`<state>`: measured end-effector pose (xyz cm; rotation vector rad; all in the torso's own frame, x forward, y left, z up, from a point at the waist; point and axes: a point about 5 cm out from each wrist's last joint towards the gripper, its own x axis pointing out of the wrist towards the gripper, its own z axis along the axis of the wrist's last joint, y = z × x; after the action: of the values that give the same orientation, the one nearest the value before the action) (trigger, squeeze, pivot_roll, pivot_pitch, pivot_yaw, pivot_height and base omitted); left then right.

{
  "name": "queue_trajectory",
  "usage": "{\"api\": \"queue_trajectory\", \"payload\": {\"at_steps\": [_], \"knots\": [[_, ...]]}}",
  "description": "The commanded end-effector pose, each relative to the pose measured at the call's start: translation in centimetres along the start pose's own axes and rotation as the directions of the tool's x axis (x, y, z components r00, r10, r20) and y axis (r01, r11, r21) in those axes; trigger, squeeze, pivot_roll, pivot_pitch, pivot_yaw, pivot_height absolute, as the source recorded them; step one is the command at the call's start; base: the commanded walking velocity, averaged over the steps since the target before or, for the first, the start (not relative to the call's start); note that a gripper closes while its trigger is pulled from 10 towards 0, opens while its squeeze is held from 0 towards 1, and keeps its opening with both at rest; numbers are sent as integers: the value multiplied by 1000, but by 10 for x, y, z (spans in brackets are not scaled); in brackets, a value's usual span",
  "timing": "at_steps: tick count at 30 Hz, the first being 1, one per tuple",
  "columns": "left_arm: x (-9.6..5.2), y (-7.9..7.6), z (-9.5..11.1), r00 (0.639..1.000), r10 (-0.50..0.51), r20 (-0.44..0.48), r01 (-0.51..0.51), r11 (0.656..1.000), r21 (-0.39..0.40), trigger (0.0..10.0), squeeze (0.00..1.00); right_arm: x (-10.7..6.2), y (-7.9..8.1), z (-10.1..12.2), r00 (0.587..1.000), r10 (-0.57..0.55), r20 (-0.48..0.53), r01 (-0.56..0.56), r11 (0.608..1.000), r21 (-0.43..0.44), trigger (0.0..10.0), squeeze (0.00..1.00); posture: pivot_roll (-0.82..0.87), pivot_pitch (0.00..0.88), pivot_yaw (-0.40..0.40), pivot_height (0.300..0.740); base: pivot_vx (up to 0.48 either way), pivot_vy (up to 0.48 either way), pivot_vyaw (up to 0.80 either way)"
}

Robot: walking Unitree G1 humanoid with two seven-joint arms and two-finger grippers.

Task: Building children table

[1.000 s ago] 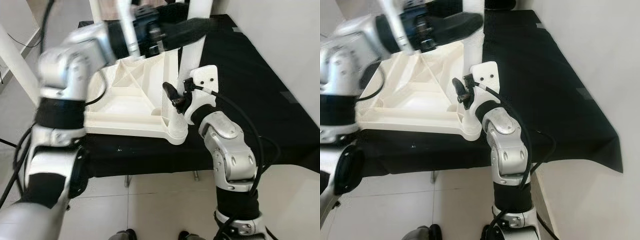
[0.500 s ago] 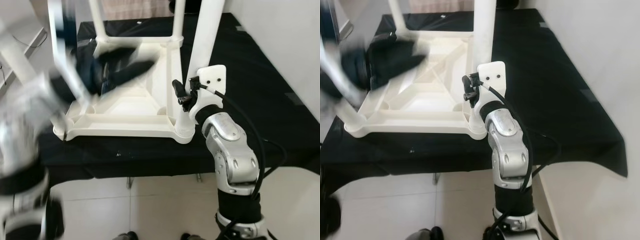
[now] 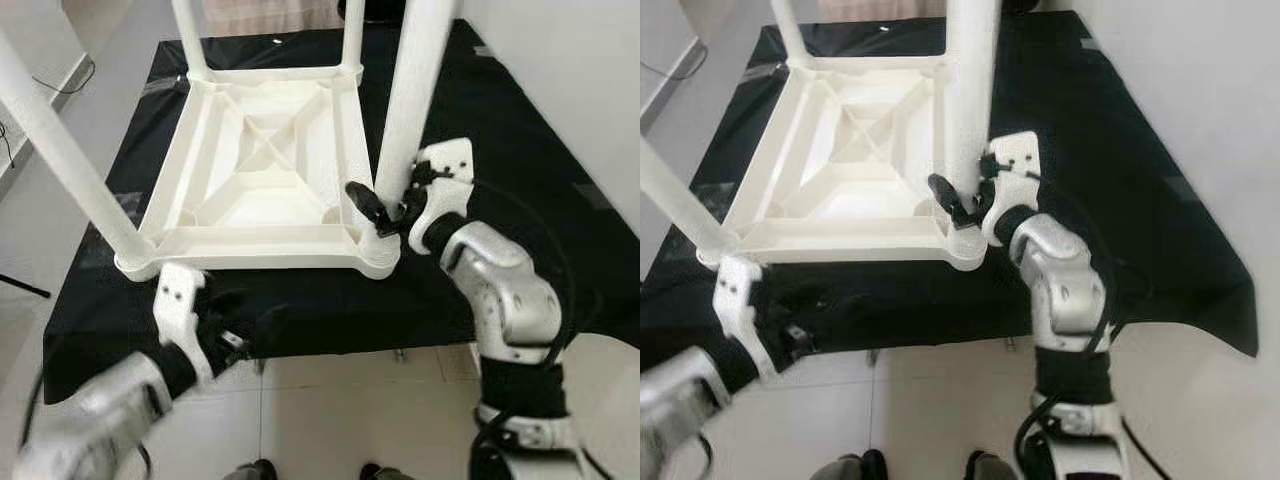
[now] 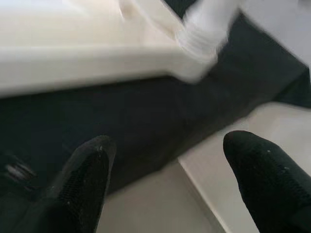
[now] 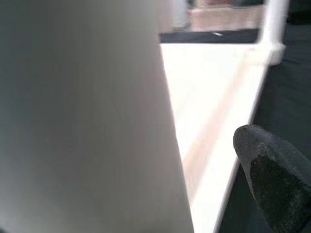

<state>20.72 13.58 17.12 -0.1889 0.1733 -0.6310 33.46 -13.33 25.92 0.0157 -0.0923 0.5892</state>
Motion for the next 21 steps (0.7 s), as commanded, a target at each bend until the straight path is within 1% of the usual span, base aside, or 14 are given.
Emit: {"api": "queue_trajectory", "payload": {"at_steps": [1, 2, 3, 4, 5, 6, 7, 8, 10, 16, 17, 18, 19, 21], "knots": [[-2, -4, -2, 1000, 21, 4, -21, 999, 31, 10000, 0, 2, 4, 4, 995, 97, 35, -98, 995, 19, 10000, 0, -21, 196, -24, 740, 0, 0, 0], [-3, -7, -6, 1000, 31, 3, -31, 999, 43, 10000, 0, 2, 5, 8, 982, 185, 47, -187, 982, 22, 10000, 0, -21, 197, -24, 740, 0, 0, 0], [-4, -9, -8, 999, 50, 18, -50, 998, 41, 10000, 0, 0, 6, 11, 953, 299, 51, -299, 954, -4, 10000, 0, -13, 200, -30, 740, 0, 0, 0], [-5, -8, -7, 997, 71, 36, -72, 997, 36, 10000, 0, -2, 6, 13, 922, 384, 43, -383, 923, -23, 10000, 0, -11, 201, -32, 740, 0, 0, 0], [-5, -8, -7, 997, 71, 36, -72, 997, 36, 10000, 0, -2, 6, 13, 922, 384, 43, -383, 923, -23, 10000, 0, -11, 201, -32, 740, 0, 0, 0], [-5, -6, -7, 995, 88, 50, -90, 995, 36, 10000, 0, -5, 6, 13, 890, 455, 35, -454, 891, -26, 10000, 0, -9, 202, -33, 740, 0, 0, 0], [-5, -6, -7, 995, 88, 50, -90, 995, 36, 10000, 0, -5, 6, 13, 890, 455, 35, -454, 891, -26, 10000, 0, -9, 202, -33, 740, 0, 0, 0], [-5, -2, -7, 989, 127, 75, -131, 990, 46, 10000, 0, -6, 3, 16, 815, 579, 18, -579, 815, -30, 10000, 0, -2, 210, -44, 740, 0, 0, 0], [-4, 1, -8, 982, 162, 94, -168, 984, 56, 10000, 0, -3, -1, 17, 779, 627, 5, -627, 779, -27, 10000, 0, 0, 213, -48, 740, 0, 0, 0], [-3, -2, -12, 982, 160, 103, -164, 986, 33, 10000, 0, 2, -3, 13, 763, 646, -15, -646, 763, -17, 10000, 0, 2, 217, -48, 740, 0, 0, 0], [-4, -4, -12, 983, 147, 115, -152, 987, 42, 10000, 0, 0, -3, 9, 731, 682, -19, -682, 731, 4, 0, 0, -2, 224, -48, 740, 0, 0, 0], [-4, -6, -11, 984, 128, 125, -135, 990, 46, 10000, 0, -2, -4, 4, 705, 708, -36, -708, 706, 20, 0, 0, -2, 227, -46, 740, 0, 0, 0], [-4, -6, -11, 984, 128, 125, -135, 990, 46, 10000, 0, -2, -4, 4, 705, 708, -36, -708, 706, 20, 0, 0, -2, 227, -46, 740, 0, 0, 0], [-3, -10, -11, 987, 87, 136, -95, 994, 53, 10000, 0, -3, -5, -4, 676, 734, -64, -733, 679, 36, 0, 0, -2, 227, -46, 740, 0, 0, 0]]}}
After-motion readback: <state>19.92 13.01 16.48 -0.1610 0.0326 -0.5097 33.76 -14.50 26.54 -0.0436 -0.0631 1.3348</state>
